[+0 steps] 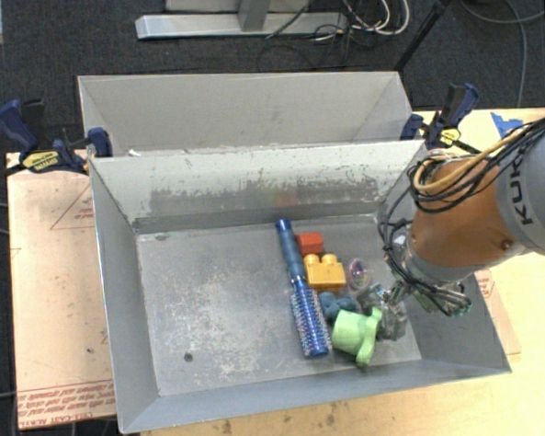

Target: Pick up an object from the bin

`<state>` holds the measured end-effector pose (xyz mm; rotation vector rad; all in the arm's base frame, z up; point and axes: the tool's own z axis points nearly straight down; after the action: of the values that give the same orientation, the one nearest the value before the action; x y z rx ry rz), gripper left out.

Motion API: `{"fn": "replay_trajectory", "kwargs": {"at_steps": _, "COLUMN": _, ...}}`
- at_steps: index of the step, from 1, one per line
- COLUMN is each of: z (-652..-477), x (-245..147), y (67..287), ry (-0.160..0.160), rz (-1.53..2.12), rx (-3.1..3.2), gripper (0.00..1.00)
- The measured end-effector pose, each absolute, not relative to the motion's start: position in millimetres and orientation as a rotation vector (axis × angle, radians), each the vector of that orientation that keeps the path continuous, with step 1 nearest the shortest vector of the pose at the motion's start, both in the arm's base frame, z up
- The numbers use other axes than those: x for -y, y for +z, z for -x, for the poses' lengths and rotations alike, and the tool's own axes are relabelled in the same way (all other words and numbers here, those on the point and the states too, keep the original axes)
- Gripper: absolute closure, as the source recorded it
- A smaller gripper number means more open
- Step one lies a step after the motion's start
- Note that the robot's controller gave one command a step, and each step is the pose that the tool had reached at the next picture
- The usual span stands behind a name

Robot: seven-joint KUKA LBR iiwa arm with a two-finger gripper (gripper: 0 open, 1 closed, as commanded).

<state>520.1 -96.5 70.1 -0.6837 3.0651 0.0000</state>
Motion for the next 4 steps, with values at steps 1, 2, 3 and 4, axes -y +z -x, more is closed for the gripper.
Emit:
{"fn": "replay_trajectory", "kwargs": {"at_steps": 1, "z": -481.3, "x": 84, "y": 97, "ry": 0.003, "rz": 0.673, "rx": -3.069, "gripper": 1.00}}
{"fn": "replay_trajectory", "kwargs": {"at_steps": 2, "z": -499.6, "x": 78, "y": 240, "ry": -0.005, "rz": 0.740, "rx": -3.041, "gripper": 1.00}}
{"fn": "replay_trajectory", "kwargs": {"at_steps": 3, "z": -497.8, "x": 78, "y": 236, "ry": 0.001, "rz": 0.741, "rx": -3.050, "gripper": 0.00}}
{"fn": "replay_trajectory", "kwargs": {"at_steps": 4, "z": -494.7, "x": -13, "y": 85, "ry": 0.004, "rz": 1.134, "rx": -2.925, "gripper": 0.00}}
